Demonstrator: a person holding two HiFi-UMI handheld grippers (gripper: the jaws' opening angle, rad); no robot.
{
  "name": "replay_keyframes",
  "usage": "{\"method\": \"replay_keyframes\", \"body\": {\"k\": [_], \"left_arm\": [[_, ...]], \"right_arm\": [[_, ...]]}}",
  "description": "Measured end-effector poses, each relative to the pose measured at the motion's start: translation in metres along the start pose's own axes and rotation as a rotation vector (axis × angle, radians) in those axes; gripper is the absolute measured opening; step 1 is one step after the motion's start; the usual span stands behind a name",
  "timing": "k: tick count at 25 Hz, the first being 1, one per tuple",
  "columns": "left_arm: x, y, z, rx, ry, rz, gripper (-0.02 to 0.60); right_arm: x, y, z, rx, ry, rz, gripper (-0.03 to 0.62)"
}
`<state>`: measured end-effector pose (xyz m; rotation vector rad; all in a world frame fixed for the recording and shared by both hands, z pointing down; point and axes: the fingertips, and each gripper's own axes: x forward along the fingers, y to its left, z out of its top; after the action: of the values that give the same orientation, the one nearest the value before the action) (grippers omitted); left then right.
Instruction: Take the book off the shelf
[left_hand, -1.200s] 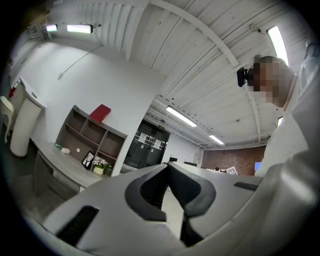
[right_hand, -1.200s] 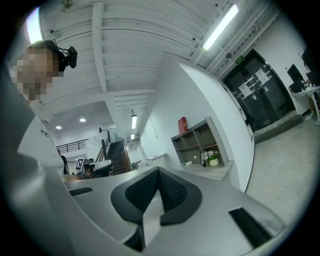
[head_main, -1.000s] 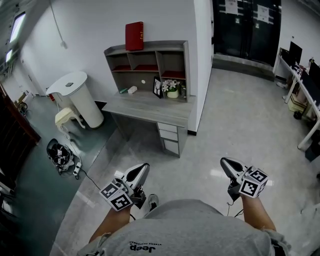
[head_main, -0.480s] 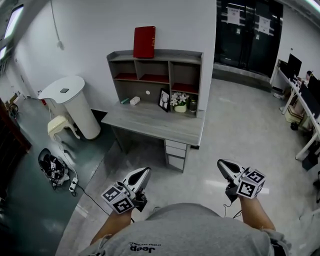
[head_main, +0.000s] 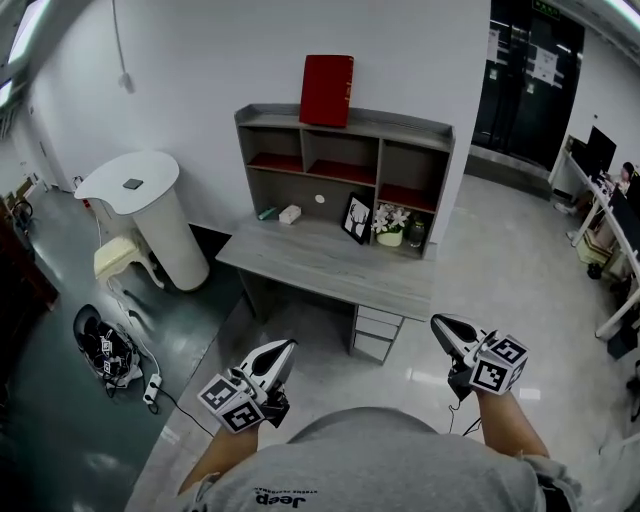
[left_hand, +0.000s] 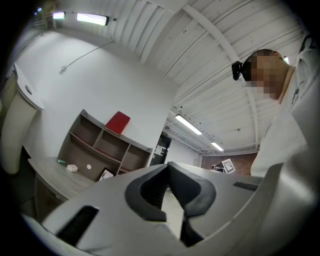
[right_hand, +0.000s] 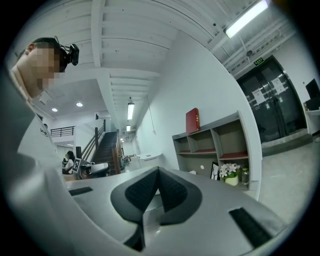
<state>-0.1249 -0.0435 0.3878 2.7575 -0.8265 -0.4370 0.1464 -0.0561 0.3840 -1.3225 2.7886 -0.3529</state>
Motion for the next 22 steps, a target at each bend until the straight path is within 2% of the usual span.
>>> {"method": "replay_keyframes", "body": {"k": [6, 12, 17, 22], "left_arm": [[0.0, 0.062, 0.017, -0.004, 0.008, 0.012, 0.015], [0.012, 0.096, 0.021, -0.005, 0.014, 0.018, 0.015], [0.023, 0.124, 0.014, -0.023, 0.03, 0.071, 0.015], [0.049, 0.151, 0.01, 0.004, 0.036, 0.137, 0.015]], "right_arm": [[0.064, -0.009, 0.006, -0.004, 0.006, -0.002, 0.007], [0.101, -0.03, 0.005, 0.009, 0.024, 0.002, 0.006], [0.131, -0.058, 0.001, 0.034, 0.032, 0.033, 0.008], [0.173, -0.101, 0.003, 0.049, 0.038, 0.105, 0.006]]}}
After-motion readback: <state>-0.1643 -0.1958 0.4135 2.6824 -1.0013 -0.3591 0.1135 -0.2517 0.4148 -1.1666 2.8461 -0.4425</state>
